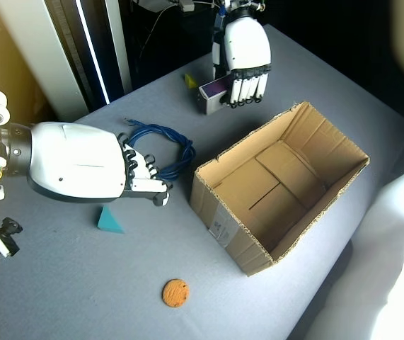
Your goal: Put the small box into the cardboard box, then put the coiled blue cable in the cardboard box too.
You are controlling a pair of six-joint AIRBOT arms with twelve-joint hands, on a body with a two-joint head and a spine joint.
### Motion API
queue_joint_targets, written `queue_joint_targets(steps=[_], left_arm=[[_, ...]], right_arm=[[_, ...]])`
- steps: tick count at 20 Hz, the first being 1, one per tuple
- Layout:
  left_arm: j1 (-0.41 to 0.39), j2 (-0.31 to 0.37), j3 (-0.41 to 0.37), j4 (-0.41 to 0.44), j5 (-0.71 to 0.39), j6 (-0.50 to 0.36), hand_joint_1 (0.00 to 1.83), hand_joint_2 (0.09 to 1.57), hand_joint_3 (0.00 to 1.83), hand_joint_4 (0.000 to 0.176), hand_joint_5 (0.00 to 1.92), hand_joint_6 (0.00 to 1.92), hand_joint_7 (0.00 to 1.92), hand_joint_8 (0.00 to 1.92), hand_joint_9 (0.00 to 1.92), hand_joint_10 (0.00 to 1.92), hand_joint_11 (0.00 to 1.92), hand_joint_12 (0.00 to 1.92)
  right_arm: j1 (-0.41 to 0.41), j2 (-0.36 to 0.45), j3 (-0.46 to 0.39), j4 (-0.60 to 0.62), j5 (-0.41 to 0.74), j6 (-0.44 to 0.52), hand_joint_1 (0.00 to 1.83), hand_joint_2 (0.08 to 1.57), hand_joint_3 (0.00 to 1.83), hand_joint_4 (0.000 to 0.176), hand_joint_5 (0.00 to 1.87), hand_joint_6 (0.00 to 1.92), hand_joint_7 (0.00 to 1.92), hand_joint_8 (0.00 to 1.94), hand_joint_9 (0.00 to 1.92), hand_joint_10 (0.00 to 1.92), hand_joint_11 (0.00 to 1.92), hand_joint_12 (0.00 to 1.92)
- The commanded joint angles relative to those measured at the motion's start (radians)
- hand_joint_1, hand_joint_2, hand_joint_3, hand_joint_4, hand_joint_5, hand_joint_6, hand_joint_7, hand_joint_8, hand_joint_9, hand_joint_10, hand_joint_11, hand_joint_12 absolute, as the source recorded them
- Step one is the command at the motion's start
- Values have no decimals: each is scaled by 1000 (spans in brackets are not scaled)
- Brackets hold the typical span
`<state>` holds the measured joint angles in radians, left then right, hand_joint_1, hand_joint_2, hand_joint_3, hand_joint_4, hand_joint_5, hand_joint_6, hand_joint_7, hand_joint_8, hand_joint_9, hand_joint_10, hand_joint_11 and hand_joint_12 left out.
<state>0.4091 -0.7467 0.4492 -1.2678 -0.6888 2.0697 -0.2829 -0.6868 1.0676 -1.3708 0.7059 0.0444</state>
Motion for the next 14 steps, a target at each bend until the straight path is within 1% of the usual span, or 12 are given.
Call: queue_joint_targets(steps=[1,2,3,5,6,7,9,10,11,12,13,14], left_arm=[[-20,19,-7,24,-42,23,1219,1204,2,0,842,1042,798,1418,713,1088,550,1166],[-36,28,-11,2,-42,47,1195,1204,0,0,829,1078,819,1388,757,920,545,1168],[-51,35,-13,-10,-42,57,1192,1203,1,0,823,1085,822,1393,783,833,537,1174],[-88,45,-16,-46,-37,103,1194,1195,0,0,839,1069,842,1354,804,823,550,1170],[-113,48,-16,-66,-33,131,1193,1189,1,0,841,1078,856,1320,827,770,566,1136],[-139,53,-18,-91,-33,161,1186,1206,3,0,819,1101,815,1391,802,764,534,1147],[-183,67,-23,-136,-33,211,1193,1203,0,0,833,1070,819,1397,804,789,535,1176],[-200,74,-25,-151,-33,226,1185,1212,2,0,811,1101,805,1417,789,802,528,1173],[-218,80,-27,-162,-36,240,1190,1203,0,0,816,1098,832,1372,811,759,545,1129],[-232,85,-27,-171,-36,253,1193,1202,0,0,806,1108,846,1356,825,758,561,1133],[-250,89,-27,-183,-36,269,1195,1205,0,0,804,1102,835,1384,819,797,555,1172],[-267,92,-27,-200,-36,293,1195,1205,0,0,804,1102,835,1384,819,797,555,1172]], right_arm=[[16,15,-4,51,44,2,446,1204,0,0,475,3,505,0,492,0,30,1025],[16,15,-9,43,44,-3,430,1206,1,0,486,7,514,3,498,3,35,1023],[16,15,-16,40,44,-21,454,1200,0,0,506,12,539,10,521,11,44,1024],[15,14,-27,40,49,-78,479,1196,0,0,496,6,529,5,521,9,55,1032],[13,12,-34,40,50,-108,481,1197,0,0,497,6,528,4,519,8,56,1034],[12,7,-42,40,52,-129,469,1214,4,0,467,0,492,0,479,1,10,1023],[10,-3,-54,52,67,-139,442,1220,5,0,477,6,499,6,481,4,0,1021],[8,-6,-56,71,91,-150,445,1218,3,0,482,7,505,6,484,5,0,1024],[4,-7,-60,92,110,-170,439,1223,4,0,472,2,493,2,474,2,0,1017],[2,-9,-65,102,115,-183,429,1222,1,0,490,4,507,3,486,4,2,1045],[-3,-12,-72,103,115,-196,442,1220,0,0,500,7,520,6,499,8,9,1052],[-9,-15,-77,103,114,-210,442,1220,0,0,500,7,520,6,499,8,9,1052]])
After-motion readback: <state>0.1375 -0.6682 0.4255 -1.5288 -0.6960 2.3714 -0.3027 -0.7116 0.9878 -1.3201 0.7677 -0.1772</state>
